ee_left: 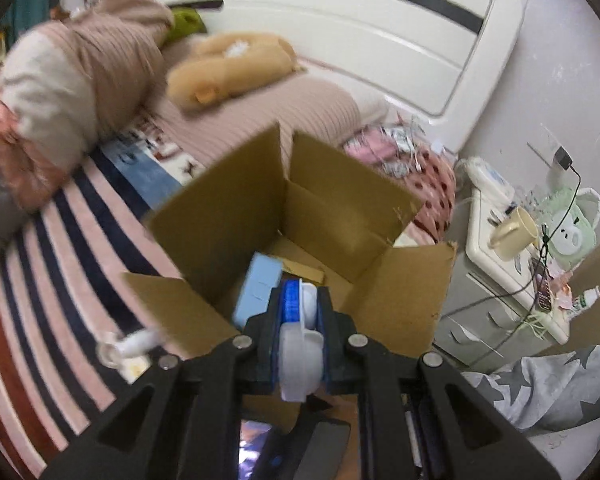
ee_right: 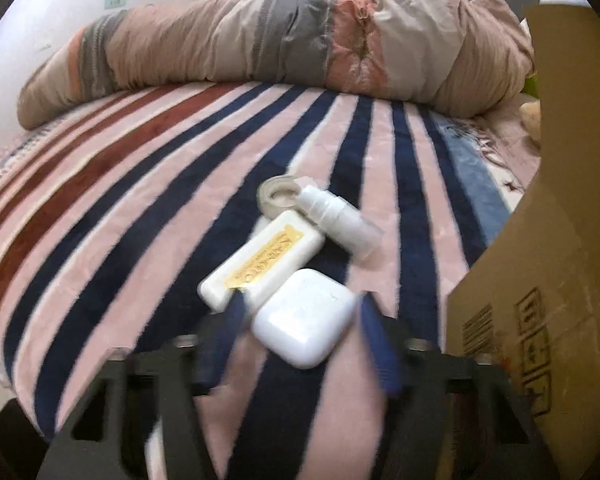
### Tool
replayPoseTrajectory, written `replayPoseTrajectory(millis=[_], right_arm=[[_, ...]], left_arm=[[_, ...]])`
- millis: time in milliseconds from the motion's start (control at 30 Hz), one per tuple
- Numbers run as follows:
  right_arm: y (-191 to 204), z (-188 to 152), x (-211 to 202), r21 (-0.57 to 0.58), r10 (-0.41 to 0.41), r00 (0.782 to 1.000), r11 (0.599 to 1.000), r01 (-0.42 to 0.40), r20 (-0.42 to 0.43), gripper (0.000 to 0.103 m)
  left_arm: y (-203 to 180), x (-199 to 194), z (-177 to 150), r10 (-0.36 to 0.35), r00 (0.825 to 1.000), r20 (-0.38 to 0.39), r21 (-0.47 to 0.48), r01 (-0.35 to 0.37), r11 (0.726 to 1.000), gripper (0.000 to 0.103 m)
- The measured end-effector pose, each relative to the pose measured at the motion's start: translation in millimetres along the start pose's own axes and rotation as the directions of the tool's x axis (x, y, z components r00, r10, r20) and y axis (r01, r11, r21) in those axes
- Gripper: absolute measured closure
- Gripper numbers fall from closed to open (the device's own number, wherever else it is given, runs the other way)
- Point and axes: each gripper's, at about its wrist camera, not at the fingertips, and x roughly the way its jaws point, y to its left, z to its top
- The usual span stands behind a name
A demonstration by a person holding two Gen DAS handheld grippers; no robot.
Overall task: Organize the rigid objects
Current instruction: 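Carry the retainer case over the box and open the left tool, then grasp the white earbud case with the right tool and lift it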
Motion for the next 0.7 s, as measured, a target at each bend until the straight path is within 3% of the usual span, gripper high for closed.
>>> replayPoseTrajectory(millis=[67,100,133,200,233,333,367,400,467,633,700], right_arm=[[3.7,-0.4,-4.7,-0.033,0.015,1.000,0.999,-0.014,0.020,0.078],[5.6,-0.9,-7.5,-0.050,0.029,0.999,0.998,-0.027,0.029,0.096],[7.2,-1.6,-9.3,-0.059,0.032,0.999,0.998,-0.031,0.025,0.097],[8.2,-2.8,-11.4,-0.064,0.047,0.999,0.997,-0.046,0.014,0.097],[7.1,-3.2,-12.6,-0.061,0.052,0.999,0.997,-0.051,0.010,0.097],[3.8,-4.5,-15.4,-0.037,0.067,0.998,0.997,-0.067,0.002,0.095],[3.9,-5.2,-16.2,-0.032,0.065,0.998,0.997,-0.065,0.001,0.086],[3.9,-6.1,-16.8,-0.027,0.058,0.998,0.998,-0.058,0.003,0.068],[3.2,-9.2,-16.7,-0.015,0.052,0.999,0.999,-0.052,0.005,0.047],[-0.2,-18.1,-4.9,0.032,0.070,0.997,0.997,-0.070,-0.021,0.048],[0.6,-20.4,-2.0,0.031,0.047,0.999,0.998,-0.047,-0.011,0.061]], left_arm=[[-1.5,11.1,-1.2,-0.011,0.999,-0.034,0.000,0.011,1.000,0.090],[-2.4,15.1,-1.1,-0.021,0.999,-0.045,0.002,0.021,1.000,0.084],[-3.1,15.4,-1.7,-0.028,0.999,-0.047,0.002,0.028,1.000,0.079],[-5.3,15.4,-0.5,-0.025,0.999,-0.038,-0.002,0.025,1.000,0.047],[-5.9,12.8,-0.1,-0.019,1.000,-0.025,-0.006,0.018,1.000,0.043],[-1.0,2.6,0.6,-0.031,1.000,0.001,-0.023,0.031,0.999,0.035],[1.5,-2.2,0.0,-0.023,1.000,0.015,-0.029,0.024,0.999,0.032],[4.3,-6.7,-1.3,-0.012,1.000,0.027,-0.034,0.013,0.999,0.031],[14.3,-21.4,-5.7,0.009,0.998,0.062,-0.056,-0.006,0.998,0.030],[50.7,-62.7,-33.6,0.133,0.979,0.153,-0.129,-0.114,0.985,0.026],[69.3,-78.4,-51.9,0.180,0.967,0.179,-0.174,-0.149,0.973,0.026]])
